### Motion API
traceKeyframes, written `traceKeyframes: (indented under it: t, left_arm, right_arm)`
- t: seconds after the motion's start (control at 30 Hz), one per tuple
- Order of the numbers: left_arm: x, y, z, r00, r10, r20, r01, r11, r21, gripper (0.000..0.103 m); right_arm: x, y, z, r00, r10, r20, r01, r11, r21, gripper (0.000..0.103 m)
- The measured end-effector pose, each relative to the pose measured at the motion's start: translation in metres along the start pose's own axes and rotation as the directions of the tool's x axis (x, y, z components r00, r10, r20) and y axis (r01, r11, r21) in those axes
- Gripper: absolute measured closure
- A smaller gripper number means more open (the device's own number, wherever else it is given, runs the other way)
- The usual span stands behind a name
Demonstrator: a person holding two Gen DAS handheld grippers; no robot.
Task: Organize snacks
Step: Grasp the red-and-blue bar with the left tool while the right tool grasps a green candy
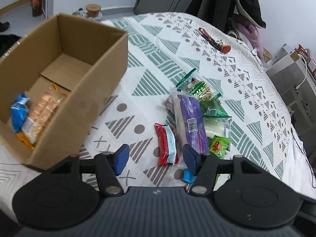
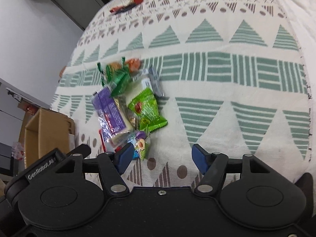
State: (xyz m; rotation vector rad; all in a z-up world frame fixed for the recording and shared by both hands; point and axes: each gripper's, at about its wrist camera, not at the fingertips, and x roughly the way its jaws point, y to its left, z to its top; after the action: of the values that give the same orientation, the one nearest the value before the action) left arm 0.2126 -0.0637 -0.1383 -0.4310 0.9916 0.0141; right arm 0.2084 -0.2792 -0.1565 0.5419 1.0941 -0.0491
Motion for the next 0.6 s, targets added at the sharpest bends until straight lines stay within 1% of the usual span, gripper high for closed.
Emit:
traceKeyframes:
  t: [0.17, 0.27, 0.37, 0.43, 0.53, 0.6]
  left_arm:
    - [0.020, 0.001, 0.004, 0.999, -0.025, -0.031, 0.025, 1.000, -0.009, 0.044]
    - [0.033, -0.001, 0.006, 0.998, -0.034, -0.057, 0.034, 0.999, -0.002, 0.044]
    - [0.045, 0.001, 0.006, 0.996, -0.034, -0.080, 0.033, 0.999, -0.013, 0.044]
    - [0.052, 0.002, 0.005, 0.995, -0.034, -0.090, 0.033, 0.999, -0.019, 0.046]
    - [0.056, 0.001, 0.007, 0.996, -0.030, -0.081, 0.028, 0.999, -0.020, 0.048]
    - [0.058, 0.000, 0.008, 0.997, -0.020, -0.081, 0.019, 1.000, -0.021, 0.055]
  right_arm:
    - [0.017, 0.007, 0.001, 0.999, -0.013, -0.032, 0.013, 1.000, -0.005, 0.038]
    - [0.026, 0.012, 0.003, 0.999, -0.020, -0.044, 0.019, 1.000, -0.012, 0.038]
    - [0.034, 0.016, 0.005, 0.998, -0.017, -0.057, 0.016, 1.000, -0.012, 0.038]
    - [0.038, 0.017, 0.007, 0.998, -0.020, -0.060, 0.020, 1.000, -0.008, 0.041]
    - [0.041, 0.019, 0.009, 0.999, -0.015, -0.052, 0.015, 1.000, -0.004, 0.042]
    - [0.044, 0.022, 0.010, 0.999, -0.014, -0.051, 0.013, 1.000, -0.013, 0.046]
